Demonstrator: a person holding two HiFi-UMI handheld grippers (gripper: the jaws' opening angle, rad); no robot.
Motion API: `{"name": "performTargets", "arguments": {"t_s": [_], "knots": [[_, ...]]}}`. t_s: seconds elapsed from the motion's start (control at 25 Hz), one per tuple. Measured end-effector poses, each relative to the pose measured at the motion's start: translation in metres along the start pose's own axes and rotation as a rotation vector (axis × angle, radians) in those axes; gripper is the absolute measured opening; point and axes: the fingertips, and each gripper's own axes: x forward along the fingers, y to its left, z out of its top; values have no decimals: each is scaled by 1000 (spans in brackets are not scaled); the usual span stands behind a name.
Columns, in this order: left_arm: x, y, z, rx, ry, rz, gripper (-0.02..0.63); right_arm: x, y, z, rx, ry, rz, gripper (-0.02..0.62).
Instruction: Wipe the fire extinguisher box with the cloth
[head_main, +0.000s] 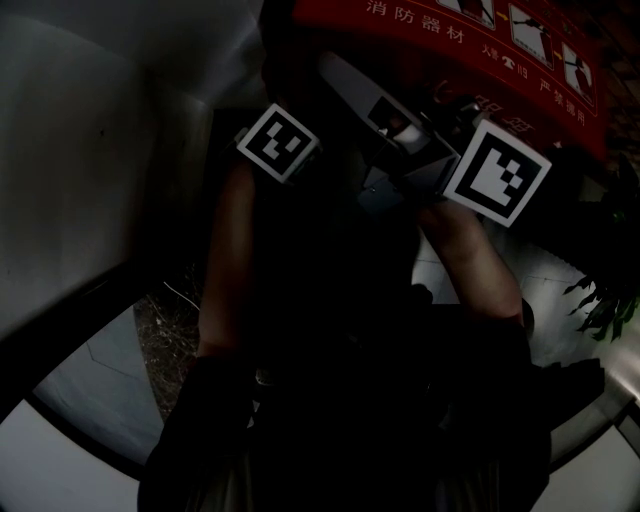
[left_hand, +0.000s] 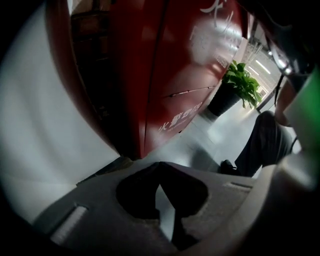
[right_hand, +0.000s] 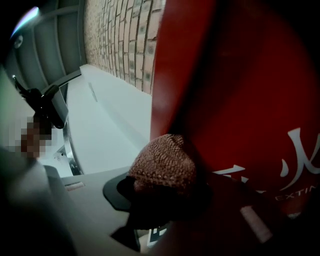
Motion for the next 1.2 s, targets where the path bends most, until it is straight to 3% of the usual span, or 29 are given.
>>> {"name": "performTargets", "arguments": {"t_s": [0.28, 0.64, 0.76, 0.92, 1.08, 1.2], "knots": [[0, -1, 3, 6, 1, 9, 3, -12, 1, -4, 13, 17, 8, 121], [-8, 8, -4, 54, 51, 86, 3, -58, -18, -38, -24, 177, -16, 123], [-4, -5, -1, 66, 63, 57, 3, -77, -43, -55, 17, 213, -65, 123], [5, -21, 6, 67, 60, 19, 3, -94, -62, -71, 68, 256, -69, 124], [6, -28, 20, 72, 38, 23, 3, -100, -74, -67, 59, 266, -56, 124], [10, -42, 29, 83, 15, -21, 3, -103, -88, -60, 89, 242, -75, 124]]}}
